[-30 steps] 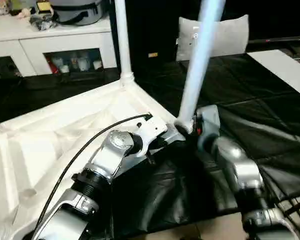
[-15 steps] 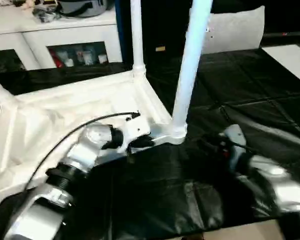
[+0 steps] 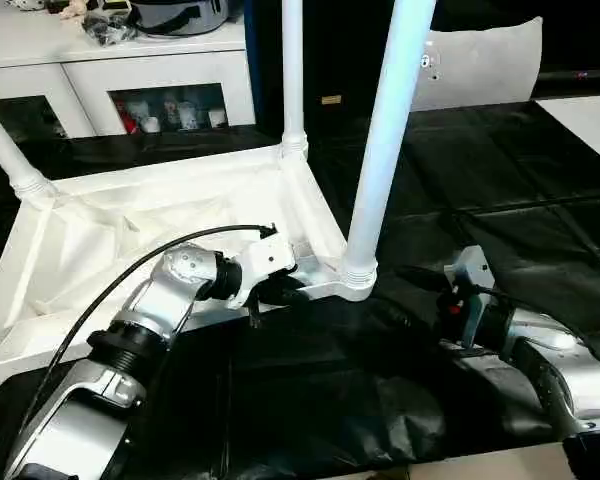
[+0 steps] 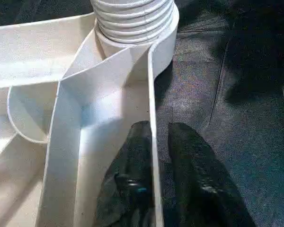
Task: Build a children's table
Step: Rotate leg to tighten
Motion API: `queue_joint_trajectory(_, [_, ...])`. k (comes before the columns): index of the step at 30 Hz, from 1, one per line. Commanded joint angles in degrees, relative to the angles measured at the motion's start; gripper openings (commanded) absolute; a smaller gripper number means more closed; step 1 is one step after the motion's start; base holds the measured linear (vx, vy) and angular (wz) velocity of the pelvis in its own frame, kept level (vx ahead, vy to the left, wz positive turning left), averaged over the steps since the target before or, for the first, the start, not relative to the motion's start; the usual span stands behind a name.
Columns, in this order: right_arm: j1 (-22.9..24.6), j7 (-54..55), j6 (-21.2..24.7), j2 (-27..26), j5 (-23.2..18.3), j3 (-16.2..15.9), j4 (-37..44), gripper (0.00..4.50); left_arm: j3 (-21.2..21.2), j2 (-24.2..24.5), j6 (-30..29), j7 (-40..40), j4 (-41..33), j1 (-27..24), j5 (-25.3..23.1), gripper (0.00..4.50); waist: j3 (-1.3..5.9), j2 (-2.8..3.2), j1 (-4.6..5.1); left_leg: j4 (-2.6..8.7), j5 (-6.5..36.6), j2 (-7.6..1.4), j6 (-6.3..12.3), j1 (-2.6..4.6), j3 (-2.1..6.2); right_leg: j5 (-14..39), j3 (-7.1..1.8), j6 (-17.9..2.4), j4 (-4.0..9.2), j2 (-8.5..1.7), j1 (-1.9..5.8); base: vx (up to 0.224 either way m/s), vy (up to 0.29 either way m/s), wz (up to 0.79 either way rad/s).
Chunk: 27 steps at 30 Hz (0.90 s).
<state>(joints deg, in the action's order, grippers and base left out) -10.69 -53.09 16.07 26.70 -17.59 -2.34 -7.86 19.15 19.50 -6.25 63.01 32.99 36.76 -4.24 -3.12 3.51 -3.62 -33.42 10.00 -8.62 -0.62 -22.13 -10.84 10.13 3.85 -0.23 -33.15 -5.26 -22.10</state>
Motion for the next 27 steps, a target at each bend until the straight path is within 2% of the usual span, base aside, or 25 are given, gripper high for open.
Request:
queue_joint_trajectory(1, [0.4, -1.8, 1.8, 1.4, 0.2, -1.1, 1.1, 4.50, 0.4, -0.9, 0.8, -1.9, 1.5, 1.5, -0.7, 1.08, 3.95, -0.73, -0.03, 3.98, 13.8, -4.64, 3.54, 1.27, 1.86, 9.7, -2.60, -14.5, 3.32, -4.19, 2.23, 0.000, 0.000, 0.00])
queue_joint_trajectory(3, [0.5, -2.0, 2.4, 1.5, -0.4, -0.8, 1.4, 4.50, 0.6, -1.3, 1.1, -2.2, 2.3, 1.8, -1.0, 1.08, 3.99, -0.87, -0.09, 3.83, 12.8, -4.61, 4.38, 1.03, 1.87, 9.4, -2.55, -14.6, 3.28, -4.30, 2.44, 0.000, 0.000, 0.00])
queue_joint_trajectory(6, [0.8, -2.9, 3.8, 1.8, -1.5, -0.6, 2.5, 4.50, 0.5, -2.5, 3.3, -3.9, 4.0, 2.5, -1.4, 1.08, 3.93, -0.70, 0.01, 3.76, 12.9, -4.56, 4.70, 1.01, 1.92, 10.5, -2.45, -14.4, 3.45, -4.20, 2.42, 0.000, 0.000, 0.00])
queue_joint_trajectory(7, [0.9, -3.3, 4.4, 2.0, -1.9, -0.7, 3.0, 4.50, 0.4, -2.9, 4.1, -4.3, 4.6, 2.8, -1.4, 1.08, 3.94, -0.85, -0.05, 3.70, 13.3, -4.56, 4.82, 1.06, 1.87, 11.0, -2.43, -14.2, 3.56, -4.16, 2.46, 0.000, 0.000, 0.00])
queue_joint_trajectory(13, [1.4, -1.8, 1.9, 1.1, -1.3, -0.4, 3.5, 4.50, -0.6, -5.2, 5.3, -5.0, 7.9, 3.6, -0.3, 1.08, 4.04, -0.84, 0.07, 3.65, 13.5, -4.54, 4.63, 1.08, 1.89, 11.1, -2.40, -14.2, 3.60, -4.23, 2.38, 0.000, 0.000, 0.00])
queue_joint_trajectory(14, [1.4, -1.6, 2.2, 1.0, -1.5, -0.2, 3.6, 4.50, -0.9, -5.4, 5.5, -5.0, 8.3, 3.7, 0.0, 0.81, 4.02, -0.71, 0.12, 3.68, 13.5, -4.54, 4.67, 1.06, 1.92, 11.0, -2.39, -14.3, 3.63, -4.16, 2.40, 0.000, 0.000, 0.00])
queue_joint_trajectory(17, [1.4, -1.1, 3.2, 1.5, -1.0, -0.3, 3.9, 4.50, -0.6, -5.2, 6.1, -4.9, 9.3, 3.8, -0.5, 0.73, 4.05, -0.74, 0.04, 3.71, 13.2, -4.66, 4.69, 1.11, 1.97, 10.5, -2.38, -14.4, 3.49, -4.15, 2.41, 0.000, 0.000, 0.00])
queue_joint_trajectory(20, [1.5, -1.7, 3.3, 2.2, -0.4, -0.7, 4.4, 4.50, 0.2, -4.3, 7.0, -4.5, 11.1, 3.9, -1.5, 0.27, 4.06, -0.54, 0.09, 3.69, 13.4, -4.58, 4.69, 1.14, 1.95, 9.8, -2.34, -14.5, 3.48, -4.01, 2.41, 0.000, 0.000, 0.00])
queue_joint_trajectory(27, [1.2, -2.7, 2.9, 2.3, -0.9, -0.8, 4.7, 4.50, 0.1, -3.7, 8.0, -3.6, 12.8, 4.4, -1.8, 0.10, 4.04, -0.67, 0.08, 3.64, 13.8, -4.60, 4.47, 1.16, 1.90, 10.6, -2.35, -14.7, 3.48, -4.16, 2.46, 0.000, 0.000, 0.00])
